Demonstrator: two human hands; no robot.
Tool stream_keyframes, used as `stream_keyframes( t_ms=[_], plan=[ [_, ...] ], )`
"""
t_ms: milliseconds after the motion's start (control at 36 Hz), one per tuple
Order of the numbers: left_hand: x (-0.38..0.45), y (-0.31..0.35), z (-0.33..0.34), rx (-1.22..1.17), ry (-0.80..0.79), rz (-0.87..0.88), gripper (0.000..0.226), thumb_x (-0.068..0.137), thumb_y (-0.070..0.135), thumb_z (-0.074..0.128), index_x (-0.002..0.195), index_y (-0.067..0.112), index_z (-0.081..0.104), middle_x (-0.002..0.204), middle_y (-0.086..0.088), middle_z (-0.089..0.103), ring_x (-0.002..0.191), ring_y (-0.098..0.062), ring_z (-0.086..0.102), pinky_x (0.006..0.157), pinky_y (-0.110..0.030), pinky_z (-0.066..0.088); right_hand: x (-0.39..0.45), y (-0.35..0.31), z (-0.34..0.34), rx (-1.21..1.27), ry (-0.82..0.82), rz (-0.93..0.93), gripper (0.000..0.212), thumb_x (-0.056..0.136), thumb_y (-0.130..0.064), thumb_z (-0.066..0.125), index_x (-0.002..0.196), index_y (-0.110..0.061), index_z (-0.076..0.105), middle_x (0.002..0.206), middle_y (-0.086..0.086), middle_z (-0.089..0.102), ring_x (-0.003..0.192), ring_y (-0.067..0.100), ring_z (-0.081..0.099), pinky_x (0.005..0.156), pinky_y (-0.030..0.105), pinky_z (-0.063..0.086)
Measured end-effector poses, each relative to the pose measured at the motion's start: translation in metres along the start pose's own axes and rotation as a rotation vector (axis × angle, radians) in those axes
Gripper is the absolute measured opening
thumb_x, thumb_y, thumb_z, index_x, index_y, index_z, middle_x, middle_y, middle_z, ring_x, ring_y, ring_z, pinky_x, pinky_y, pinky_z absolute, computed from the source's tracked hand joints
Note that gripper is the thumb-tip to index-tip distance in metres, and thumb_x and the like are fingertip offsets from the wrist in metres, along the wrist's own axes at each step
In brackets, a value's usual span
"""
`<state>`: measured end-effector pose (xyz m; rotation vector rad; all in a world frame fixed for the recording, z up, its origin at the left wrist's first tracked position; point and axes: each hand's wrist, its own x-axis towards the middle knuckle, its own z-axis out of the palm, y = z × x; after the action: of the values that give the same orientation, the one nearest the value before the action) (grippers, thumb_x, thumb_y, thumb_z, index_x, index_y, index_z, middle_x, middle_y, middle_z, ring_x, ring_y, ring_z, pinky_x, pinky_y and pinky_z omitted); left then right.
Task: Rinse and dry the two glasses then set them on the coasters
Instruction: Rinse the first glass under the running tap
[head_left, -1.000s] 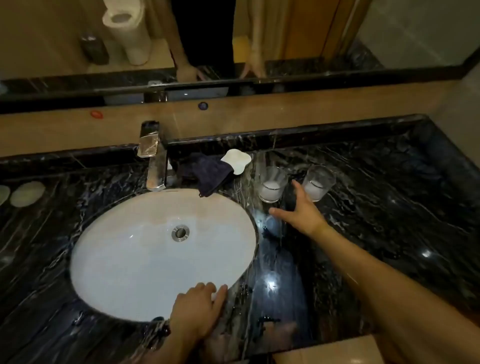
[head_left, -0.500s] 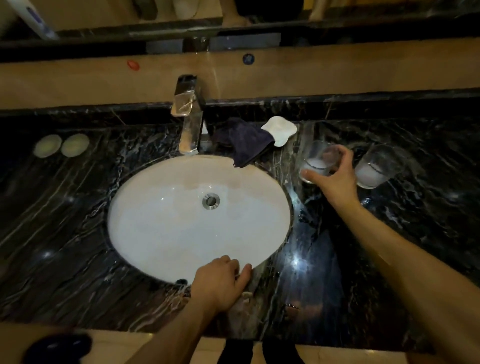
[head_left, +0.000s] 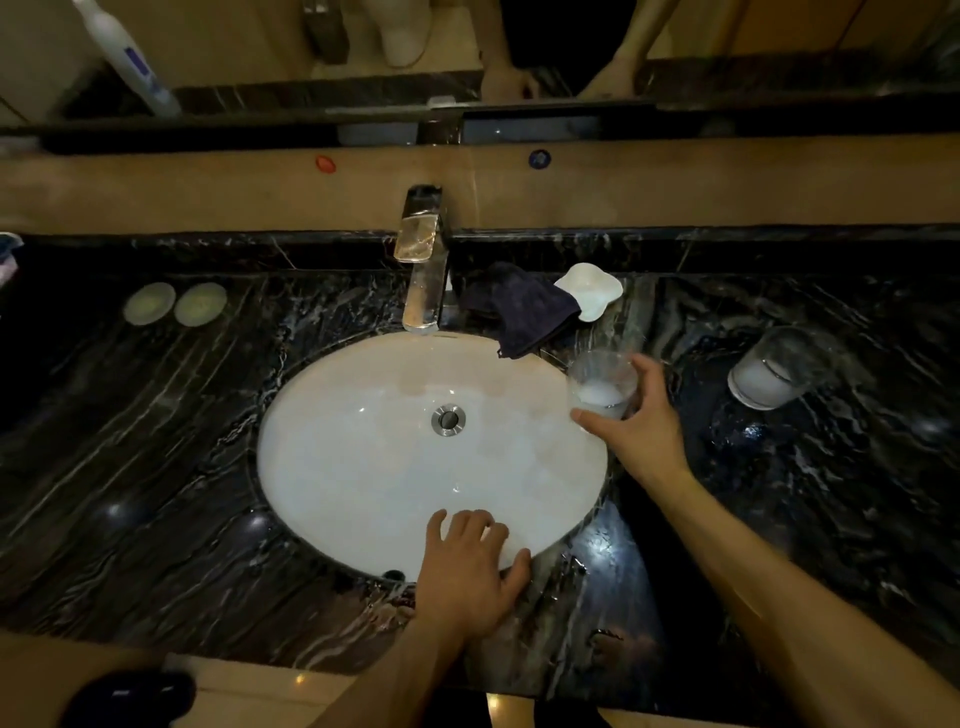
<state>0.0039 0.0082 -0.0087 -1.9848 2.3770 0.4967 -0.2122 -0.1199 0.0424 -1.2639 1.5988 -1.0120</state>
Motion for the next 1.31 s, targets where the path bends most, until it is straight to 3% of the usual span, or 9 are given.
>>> stream_keyframes(
  t_ms=[139,333,417,500,667,833,972,1083,1306],
  plan=[
    [0.0,-0.001,-0.001,-0.004,0.015,0.016,0.041,0.091,0.056,0.04,0.102,0.026,0.067,0.104,0.004,0.065,0.098,-0.018,0.059,0.101,-0.047,0.04,-0.013,-0.008,0.026,-0.002,-0.014,0.015,0.073,0.068,-0.021,0.088,0.12,-0.045,0.043,0.128,-0.006,0.054,0.115,0.023,0.055,0.094,0.043,0.052],
    [0.002,-0.016,-0.007,-0.256,-0.139,0.024,0.037,0.094,0.051,0.038,0.104,0.03,0.066,0.103,0.009,0.066,0.097,-0.014,0.06,0.097,-0.036,0.041,-0.024,-0.018,0.058,-0.019,0.013,0.054,0.076,0.068,-0.018,0.088,0.11,-0.059,0.041,0.118,-0.029,0.05,0.105,0.0,0.054,0.083,0.016,0.043],
    [0.008,-0.038,-0.024,-0.533,-0.297,0.009,0.032,0.095,0.049,0.045,0.113,0.028,0.062,0.113,0.007,0.062,0.1,-0.012,0.06,0.092,-0.03,0.045,-0.026,-0.021,0.071,-0.02,0.013,0.087,0.078,0.067,-0.02,0.089,0.119,-0.054,0.041,0.125,-0.019,0.053,0.108,0.009,0.055,0.085,0.019,0.043],
    [0.023,-0.075,-0.047,-0.505,-0.334,0.108,0.032,0.092,0.047,0.051,0.113,0.027,0.063,0.112,0.008,0.064,0.094,-0.009,0.062,0.088,-0.026,0.048,-0.027,-0.02,0.087,-0.042,0.01,0.094,0.081,0.066,-0.02,0.09,0.126,-0.043,0.042,0.13,-0.009,0.055,0.116,0.014,0.054,0.093,0.026,0.045],
    [0.107,-0.155,-0.136,-0.271,0.06,0.133,0.032,0.086,0.046,0.049,0.105,0.026,0.065,0.097,0.006,0.067,0.087,-0.017,0.063,0.078,-0.034,0.05,-0.024,-0.028,0.124,-0.106,-0.037,0.12,0.081,0.067,-0.023,0.088,0.128,-0.039,0.037,0.123,-0.008,0.054,0.109,0.016,0.054,0.087,0.021,0.04],
    [0.178,-0.154,-0.226,-0.167,0.559,0.458,0.043,0.085,0.033,0.062,0.123,0.011,0.059,0.117,-0.011,0.059,0.104,-0.025,0.055,0.081,-0.032,0.048,-0.009,-0.039,0.154,-0.134,-0.059,0.115,0.08,0.066,-0.03,0.088,0.128,-0.042,0.038,0.125,-0.007,0.056,0.11,0.02,0.056,0.092,0.032,0.049],
    [0.21,-0.136,-0.254,0.068,0.461,0.655,0.054,0.084,0.033,0.069,0.131,0.013,0.053,0.132,-0.014,0.054,0.115,-0.031,0.054,0.085,-0.042,0.051,0.007,-0.052,0.172,-0.117,-0.069,0.085,0.08,0.065,-0.032,0.089,0.124,-0.049,0.037,0.13,-0.006,0.055,0.114,0.021,0.054,0.096,0.039,0.05],
    [0.219,-0.129,-0.259,0.205,0.387,0.678,0.043,0.086,0.031,0.067,0.124,0.013,0.056,0.122,-0.013,0.058,0.101,-0.033,0.058,0.073,-0.042,0.047,0.015,-0.058,0.181,-0.071,-0.038,0.07,0.078,0.065,-0.028,0.088,0.114,-0.061,0.037,0.127,-0.009,0.055,0.116,0.018,0.053,0.096,0.032,0.047],
    [0.221,-0.118,-0.261,0.382,0.388,0.657,0.031,0.089,0.023,0.062,0.115,0.007,0.058,0.104,-0.014,0.06,0.076,-0.034,0.062,0.05,-0.035,0.04,0.019,-0.058,0.194,-0.022,-0.04,0.106,0.078,0.068,-0.023,0.087,0.124,-0.046,0.038,0.13,-0.006,0.054,0.116,0.022,0.052,0.091,0.029,0.045]
  ],
)
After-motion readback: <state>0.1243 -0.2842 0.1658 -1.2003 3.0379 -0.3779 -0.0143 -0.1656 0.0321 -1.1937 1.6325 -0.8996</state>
